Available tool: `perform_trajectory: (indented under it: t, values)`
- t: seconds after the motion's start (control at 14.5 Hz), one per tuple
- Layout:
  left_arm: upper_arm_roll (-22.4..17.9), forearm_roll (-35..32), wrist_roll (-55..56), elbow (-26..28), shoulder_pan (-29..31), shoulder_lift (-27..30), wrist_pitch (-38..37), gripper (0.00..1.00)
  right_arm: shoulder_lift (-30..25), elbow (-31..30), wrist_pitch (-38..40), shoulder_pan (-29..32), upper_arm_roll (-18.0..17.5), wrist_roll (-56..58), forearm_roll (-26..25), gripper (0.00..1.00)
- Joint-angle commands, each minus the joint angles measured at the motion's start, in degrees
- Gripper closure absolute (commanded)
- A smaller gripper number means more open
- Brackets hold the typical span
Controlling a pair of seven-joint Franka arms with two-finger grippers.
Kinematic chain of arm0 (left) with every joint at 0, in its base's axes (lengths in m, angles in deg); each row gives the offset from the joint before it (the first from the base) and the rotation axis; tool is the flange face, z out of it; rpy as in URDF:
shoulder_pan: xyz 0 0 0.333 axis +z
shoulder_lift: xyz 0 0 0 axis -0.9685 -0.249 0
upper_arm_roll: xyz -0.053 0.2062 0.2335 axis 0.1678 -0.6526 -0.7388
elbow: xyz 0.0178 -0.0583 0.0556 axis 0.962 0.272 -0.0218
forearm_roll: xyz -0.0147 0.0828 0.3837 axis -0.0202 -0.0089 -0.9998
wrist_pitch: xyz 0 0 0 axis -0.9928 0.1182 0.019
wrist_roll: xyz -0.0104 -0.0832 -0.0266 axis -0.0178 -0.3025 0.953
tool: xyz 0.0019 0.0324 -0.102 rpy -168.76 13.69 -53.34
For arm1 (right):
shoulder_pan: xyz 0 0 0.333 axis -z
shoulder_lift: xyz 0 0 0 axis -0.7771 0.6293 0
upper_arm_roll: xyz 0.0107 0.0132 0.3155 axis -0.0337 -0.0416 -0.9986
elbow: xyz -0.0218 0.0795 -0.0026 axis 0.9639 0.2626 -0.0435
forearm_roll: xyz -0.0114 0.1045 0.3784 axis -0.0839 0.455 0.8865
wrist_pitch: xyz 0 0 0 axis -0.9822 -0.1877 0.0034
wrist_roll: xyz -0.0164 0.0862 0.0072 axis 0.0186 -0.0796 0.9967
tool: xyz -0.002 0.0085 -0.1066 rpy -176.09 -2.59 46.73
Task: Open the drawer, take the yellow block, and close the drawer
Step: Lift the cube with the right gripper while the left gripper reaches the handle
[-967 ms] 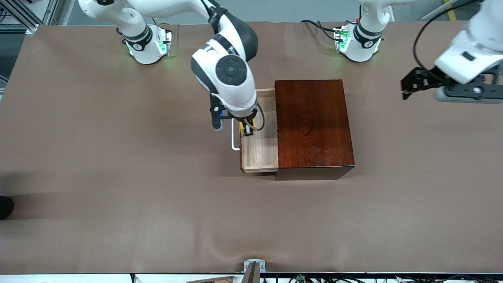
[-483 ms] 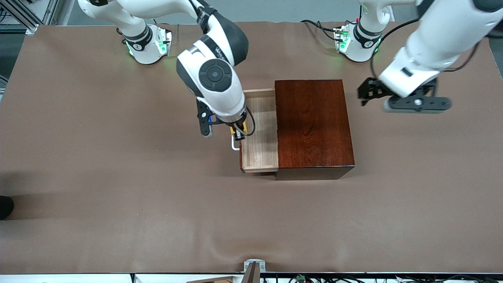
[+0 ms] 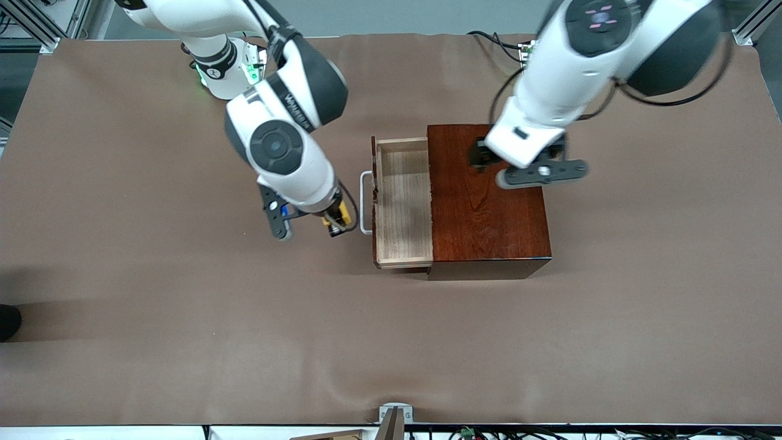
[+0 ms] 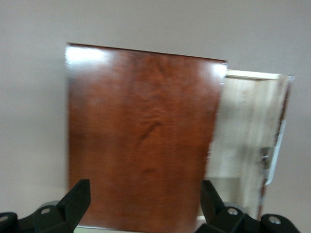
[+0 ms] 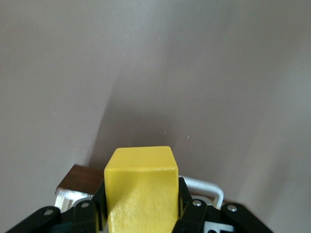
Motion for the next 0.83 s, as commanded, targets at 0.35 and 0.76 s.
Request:
perform_trajectory:
  t: [0.35, 0.76]
  values:
    - [-0.77, -3.7, 28.57, -9.82, -13.14, -14.14, 11.55, 0.0, -3.59, -5.5, 4.67, 9.6, -0.69, 24.63, 0.75, 1.0]
    - [-12.07, -7.31, 46.07, -13.33, -27.62, -21.09, 21.41, 0.0, -7.02, -14.47, 1.07, 14.53, -0.51, 38.79, 0.05, 1.0]
